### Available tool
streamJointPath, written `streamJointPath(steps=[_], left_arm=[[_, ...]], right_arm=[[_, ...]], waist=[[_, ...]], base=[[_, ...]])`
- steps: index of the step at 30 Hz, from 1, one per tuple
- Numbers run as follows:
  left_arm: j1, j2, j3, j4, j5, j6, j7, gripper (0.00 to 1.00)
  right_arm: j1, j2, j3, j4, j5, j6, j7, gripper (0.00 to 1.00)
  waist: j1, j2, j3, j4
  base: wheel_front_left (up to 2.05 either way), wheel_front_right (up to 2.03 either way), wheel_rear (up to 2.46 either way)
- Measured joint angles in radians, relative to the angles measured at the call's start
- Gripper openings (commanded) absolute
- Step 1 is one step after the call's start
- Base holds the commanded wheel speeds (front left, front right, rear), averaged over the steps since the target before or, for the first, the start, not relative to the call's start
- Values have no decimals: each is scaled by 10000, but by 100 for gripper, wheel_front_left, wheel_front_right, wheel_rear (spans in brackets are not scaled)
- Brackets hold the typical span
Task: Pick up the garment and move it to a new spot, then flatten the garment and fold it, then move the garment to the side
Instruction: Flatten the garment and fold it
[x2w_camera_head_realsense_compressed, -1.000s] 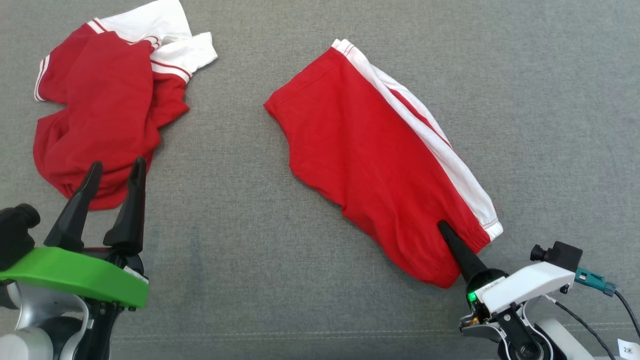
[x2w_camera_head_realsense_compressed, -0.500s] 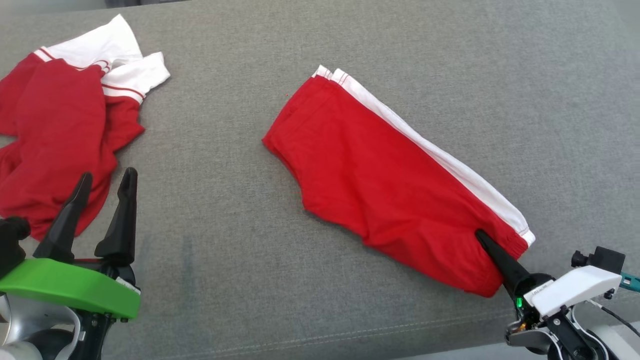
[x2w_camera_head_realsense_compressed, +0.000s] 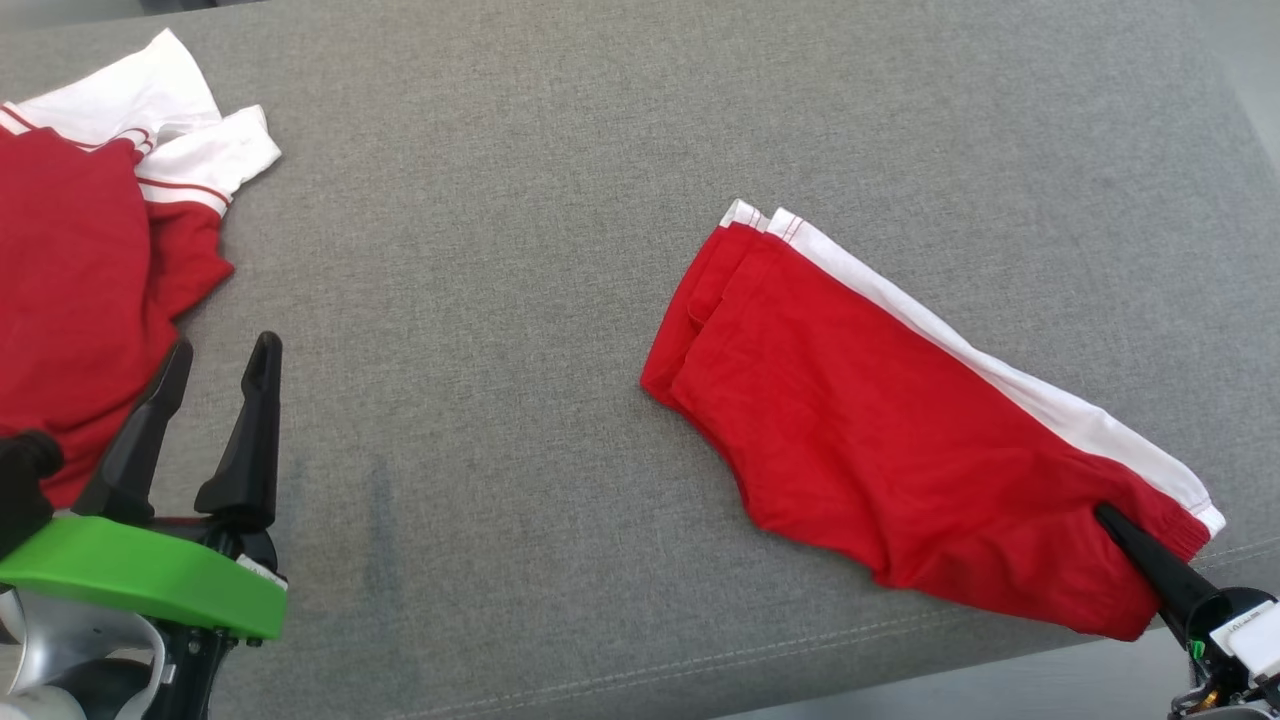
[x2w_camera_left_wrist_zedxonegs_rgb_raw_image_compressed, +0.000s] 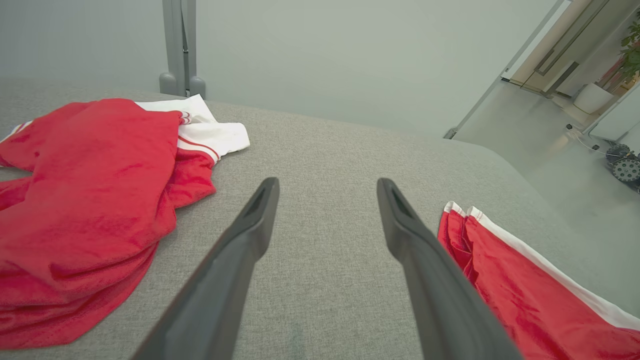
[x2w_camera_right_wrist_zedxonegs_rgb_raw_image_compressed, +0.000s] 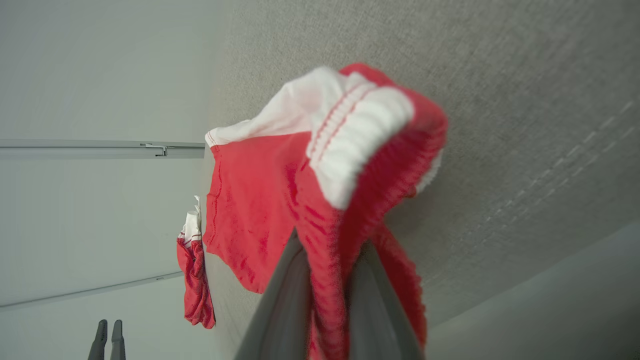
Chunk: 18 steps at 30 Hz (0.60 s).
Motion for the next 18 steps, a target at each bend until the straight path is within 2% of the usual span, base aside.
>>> streamJointPath(steps=[6, 11, 18], left_arm=[[-15, -151, -313, 69, 0, 0, 33, 100], [-21, -171, -339, 119, 0, 0, 44, 100], [-31, -182, -537, 171, 58, 0, 209, 100]], right_arm=[[-191, 134, 290, -1501, 138, 171, 414, 0], [-524, 447, 573, -2242, 174, 157, 535, 0], [-1416, 1147, 514, -2617, 274, -694, 238, 0]], waist=[[0, 0, -49, 83], [0, 0, -144, 235], [0, 0, -300, 644]], base=[[0, 0, 0], [0, 0, 0], [0, 0, 0]])
